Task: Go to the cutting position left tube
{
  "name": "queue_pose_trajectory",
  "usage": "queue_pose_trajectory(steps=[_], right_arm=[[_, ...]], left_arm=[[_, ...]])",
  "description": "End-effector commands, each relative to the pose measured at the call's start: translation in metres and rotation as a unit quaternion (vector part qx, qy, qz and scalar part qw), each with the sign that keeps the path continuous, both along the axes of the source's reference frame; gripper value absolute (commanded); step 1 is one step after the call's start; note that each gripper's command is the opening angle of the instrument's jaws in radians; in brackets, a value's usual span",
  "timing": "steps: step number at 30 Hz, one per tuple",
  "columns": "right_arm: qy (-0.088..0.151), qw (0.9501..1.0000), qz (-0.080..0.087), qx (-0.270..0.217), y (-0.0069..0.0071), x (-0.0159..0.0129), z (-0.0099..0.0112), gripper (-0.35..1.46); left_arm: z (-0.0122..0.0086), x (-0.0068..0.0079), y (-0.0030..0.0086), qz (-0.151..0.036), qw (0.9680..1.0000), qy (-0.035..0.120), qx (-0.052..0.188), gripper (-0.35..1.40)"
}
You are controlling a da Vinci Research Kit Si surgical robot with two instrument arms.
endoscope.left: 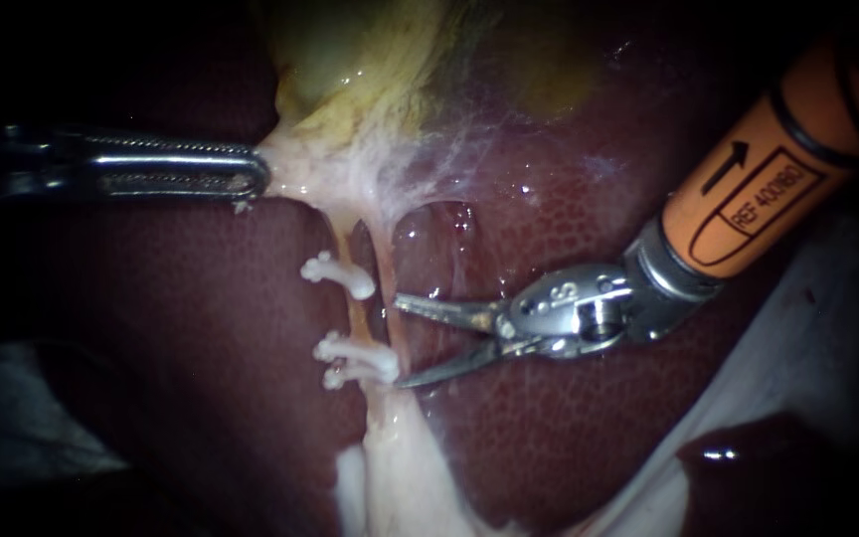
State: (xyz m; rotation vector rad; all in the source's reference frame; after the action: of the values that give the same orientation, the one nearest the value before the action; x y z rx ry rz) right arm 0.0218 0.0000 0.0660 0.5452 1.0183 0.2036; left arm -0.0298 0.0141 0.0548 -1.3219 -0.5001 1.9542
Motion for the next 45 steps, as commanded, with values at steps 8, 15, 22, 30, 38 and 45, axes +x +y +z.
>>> queue_pose_trajectory(steps=[8, 15, 22, 30, 38, 45], right_arm=[[0.002, 0.9999, -0.003, 0.011, 0.0002, 0.001, 0.0017, 1.44], [0.007, 0.9997, -0.011, 0.023, 0.0002, 0.0021, 0.0029, 1.44], [0.016, 0.9993, -0.022, 0.024, -0.0001, 0.003, 0.0041, 1.44], [0.057, 0.9967, -0.036, 0.046, 0.0003, 0.0049, 0.0044, 1.35], [0.077, 0.9941, -0.03, 0.07, 0.0006, 0.0072, 0.0046, 1.32], [0.074, 0.9927, -0.013, 0.094, 0.0, 0.0097, 0.005, 1.37]], left_arm=[[0.0, 0.0, 0.0, 0.0, 1.0, 0.0, 0.0, -0.35], [0.0, 0.0, 0.0, 0.0, 1.0, 0.0, 0.0, -0.35], [0.0, 0.0, 0.0, 0.0, 1.0, 0.0, 0.0, -0.35], [0.0, -0.0002, 0.0, -0.001, 1.0, 0.0, 0.0, -0.35], [0.0, -0.0004, 0.0001, -0.001, 1.0, 0.001, 0.0, -0.35], [0.0, -0.0006, 0.0001, -0.002, 1.0, 0.001, 0.0, -0.35]])
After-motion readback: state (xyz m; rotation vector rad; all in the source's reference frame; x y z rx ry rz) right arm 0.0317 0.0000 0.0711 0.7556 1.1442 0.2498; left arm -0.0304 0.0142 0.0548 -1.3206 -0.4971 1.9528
